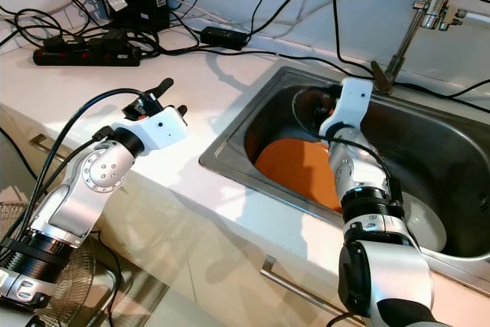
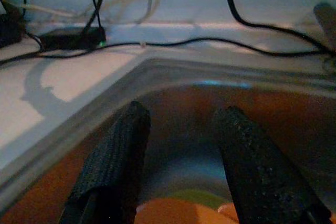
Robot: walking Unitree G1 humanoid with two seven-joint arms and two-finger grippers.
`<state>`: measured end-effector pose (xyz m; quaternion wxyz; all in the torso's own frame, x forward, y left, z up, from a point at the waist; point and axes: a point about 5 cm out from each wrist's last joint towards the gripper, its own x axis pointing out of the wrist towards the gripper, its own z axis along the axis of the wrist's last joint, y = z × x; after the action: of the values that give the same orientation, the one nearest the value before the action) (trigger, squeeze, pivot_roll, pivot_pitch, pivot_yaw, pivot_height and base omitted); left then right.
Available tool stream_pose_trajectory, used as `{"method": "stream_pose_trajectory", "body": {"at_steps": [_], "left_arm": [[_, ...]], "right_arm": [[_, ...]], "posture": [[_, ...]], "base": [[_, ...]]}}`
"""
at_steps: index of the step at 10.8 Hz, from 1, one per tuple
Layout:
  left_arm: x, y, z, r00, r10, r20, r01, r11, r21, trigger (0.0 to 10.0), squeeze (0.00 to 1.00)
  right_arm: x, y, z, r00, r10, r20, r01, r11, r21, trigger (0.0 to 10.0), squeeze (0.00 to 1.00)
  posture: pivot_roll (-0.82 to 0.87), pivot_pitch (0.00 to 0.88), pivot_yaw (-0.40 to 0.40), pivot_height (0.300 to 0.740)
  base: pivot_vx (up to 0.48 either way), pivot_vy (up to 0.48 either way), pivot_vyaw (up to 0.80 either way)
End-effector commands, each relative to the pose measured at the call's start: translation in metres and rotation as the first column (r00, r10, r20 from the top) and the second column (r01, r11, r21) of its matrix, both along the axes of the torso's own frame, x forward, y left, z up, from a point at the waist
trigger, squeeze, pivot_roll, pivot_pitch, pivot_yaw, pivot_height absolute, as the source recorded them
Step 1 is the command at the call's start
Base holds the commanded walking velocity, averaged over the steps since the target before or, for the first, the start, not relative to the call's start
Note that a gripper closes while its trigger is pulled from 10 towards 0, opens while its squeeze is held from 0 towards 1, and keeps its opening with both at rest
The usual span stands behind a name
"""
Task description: Kitchen organization
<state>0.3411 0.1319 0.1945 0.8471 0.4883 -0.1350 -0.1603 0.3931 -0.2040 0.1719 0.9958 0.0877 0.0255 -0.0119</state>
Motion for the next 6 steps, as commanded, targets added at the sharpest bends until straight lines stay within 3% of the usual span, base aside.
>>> {"method": "stream_pose_trajectory", "body": {"at_steps": [1, 2, 3, 4, 5, 6], "left_arm": [[0.001, -0.001, 0.003, 1.0, 0.002, 0.012, -0.002, 0.999, -0.033, 10.0, 0.0], [0.001, 0.0, 0.005, 0.999, 0.028, 0.031, -0.022, 0.987, -0.162, 10.0, 0.0], [0.002, 0.001, 0.008, 0.997, 0.06, 0.044, -0.044, 0.952, -0.303, 10.0, 0.0], [0.003, 0.003, 0.011, 0.994, 0.095, 0.047, -0.066, 0.903, -0.425, 10.0, 0.0], [0.004, 0.006, 0.011, 0.987, 0.157, 0.042, -0.106, 0.816, -0.568, 10.0, 0.0], [0.005, 0.007, 0.008, 0.979, 0.2, 0.032, -0.133, 0.756, -0.641, 10.0, 0.0]], "right_arm": [[0.001, 0.002, 0.008, 0.999, 0.005, 0.044, -0.003, 0.999, -0.034, 10.0, 0.0], [-0.001, 0.012, 0.015, 0.992, 0.032, 0.124, -0.023, 0.997, -0.073, 10.0, 0.0], [-0.004, 0.019, 0.024, 0.976, 0.047, 0.212, -0.026, 0.994, -0.103, 10.0, 0.0], [-0.007, 0.026, 0.031, 0.958, 0.063, 0.281, -0.033, 0.993, -0.11, 10.0, 0.0], [-0.013, 0.038, 0.034, 0.937, 0.081, 0.339, -0.039, 0.991, -0.129, 10.0, 0.0], [-0.019, 0.048, 0.03, 0.925, 0.098, 0.367, -0.048, 0.988, -0.144, 10.0, 0.0]], "posture": [[0.23, 0.0, -0.04, 0.74], [0.22, 0.0, -0.038, 0.74], [0.22, 0.0, -0.038, 0.74], [0.22, 0.0, -0.037, 0.74], [0.21, 0.0, -0.037, 0.74], [0.2, 0.0, -0.036, 0.74]], "base": [[0.0, 0.0, 0.0], [0.0, 0.0, 0.0], [0.0, 0.0, 0.0], [0.0, 0.0, 0.0], [0.0, 0.0, 0.0], [0.0, 0.0, 0.0]]}}
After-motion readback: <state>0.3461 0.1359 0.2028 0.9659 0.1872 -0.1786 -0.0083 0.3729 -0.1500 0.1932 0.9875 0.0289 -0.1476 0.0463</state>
